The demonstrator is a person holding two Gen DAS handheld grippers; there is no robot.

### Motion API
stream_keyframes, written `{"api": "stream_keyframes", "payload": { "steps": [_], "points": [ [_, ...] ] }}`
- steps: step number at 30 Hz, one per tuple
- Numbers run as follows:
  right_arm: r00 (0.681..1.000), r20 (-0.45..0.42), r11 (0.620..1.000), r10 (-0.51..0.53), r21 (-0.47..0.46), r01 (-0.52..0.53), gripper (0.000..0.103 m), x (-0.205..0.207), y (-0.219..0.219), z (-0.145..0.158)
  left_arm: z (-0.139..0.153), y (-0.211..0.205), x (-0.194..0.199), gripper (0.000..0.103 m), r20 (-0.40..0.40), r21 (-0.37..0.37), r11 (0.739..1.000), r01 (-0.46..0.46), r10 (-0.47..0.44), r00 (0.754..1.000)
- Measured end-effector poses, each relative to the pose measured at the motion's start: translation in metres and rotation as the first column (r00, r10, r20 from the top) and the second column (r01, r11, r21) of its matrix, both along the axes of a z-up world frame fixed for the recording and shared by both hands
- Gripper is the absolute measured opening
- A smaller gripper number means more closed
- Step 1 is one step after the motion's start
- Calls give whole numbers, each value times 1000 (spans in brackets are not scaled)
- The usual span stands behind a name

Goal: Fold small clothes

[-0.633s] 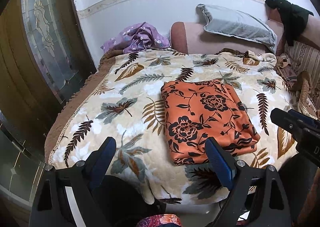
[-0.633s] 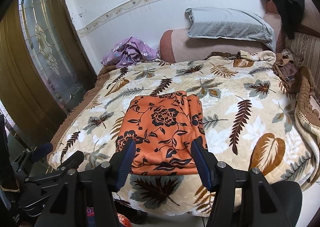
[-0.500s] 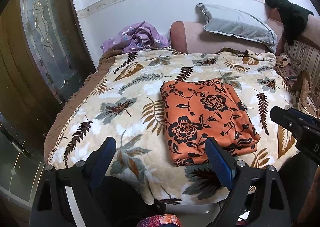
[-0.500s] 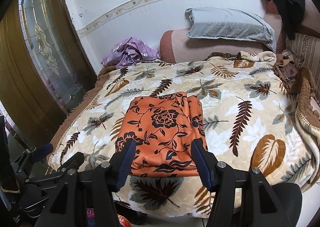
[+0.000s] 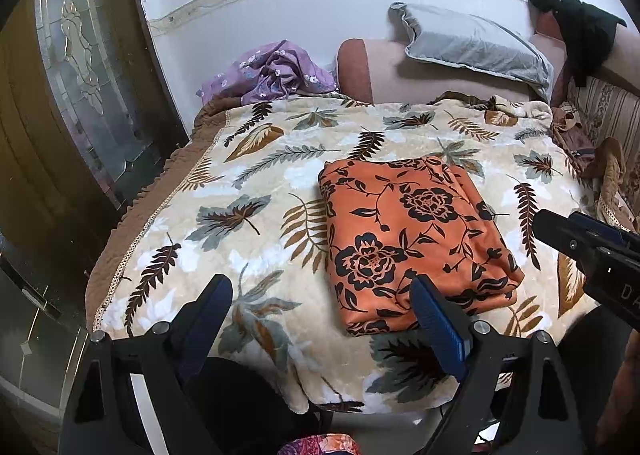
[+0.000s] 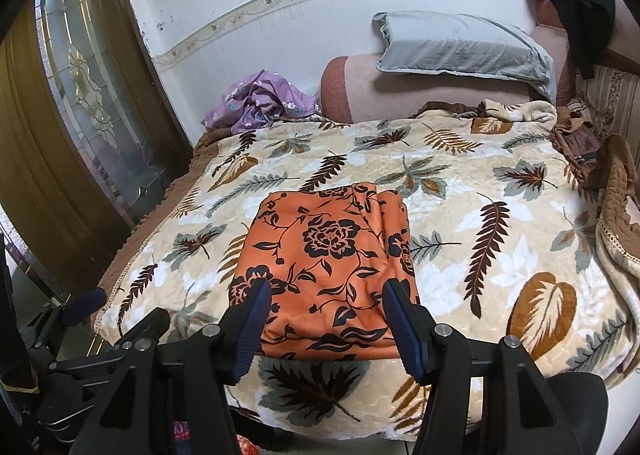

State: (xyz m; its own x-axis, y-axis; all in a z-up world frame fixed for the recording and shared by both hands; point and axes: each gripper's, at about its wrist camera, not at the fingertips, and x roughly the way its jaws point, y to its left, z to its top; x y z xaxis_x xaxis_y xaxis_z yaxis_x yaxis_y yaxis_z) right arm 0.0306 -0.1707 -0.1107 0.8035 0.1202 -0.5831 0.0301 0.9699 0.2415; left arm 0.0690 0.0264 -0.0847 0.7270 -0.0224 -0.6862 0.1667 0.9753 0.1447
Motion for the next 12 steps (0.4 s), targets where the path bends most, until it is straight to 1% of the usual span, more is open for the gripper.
{"api": "stream_keyframes", "payload": {
  "steps": [4, 7, 10, 12],
  "points": [
    [1000, -3, 1000, -2, -3, 2, 62, 7, -2, -2, -2, -2, 5, 90, -6, -2, 1000, 4, -4, 1000],
    [1000, -7, 1000, -6, 0, 6, 62, 14, -6, -4, -5, -2, 14, 90, -27, -24, 1000, 19, -19, 999],
    [1000, -8, 1000, -12, 7, 12, 62, 25, -13, -7, -6, -2, 29, 90, -54, -89, 994, 70, -75, 996],
    [999, -10, 999, -30, 12, 30, 62, 37, -25, -9, -5, 5, 50, 90, -67, -147, 986, 77, -88, 994]
  ]
}}
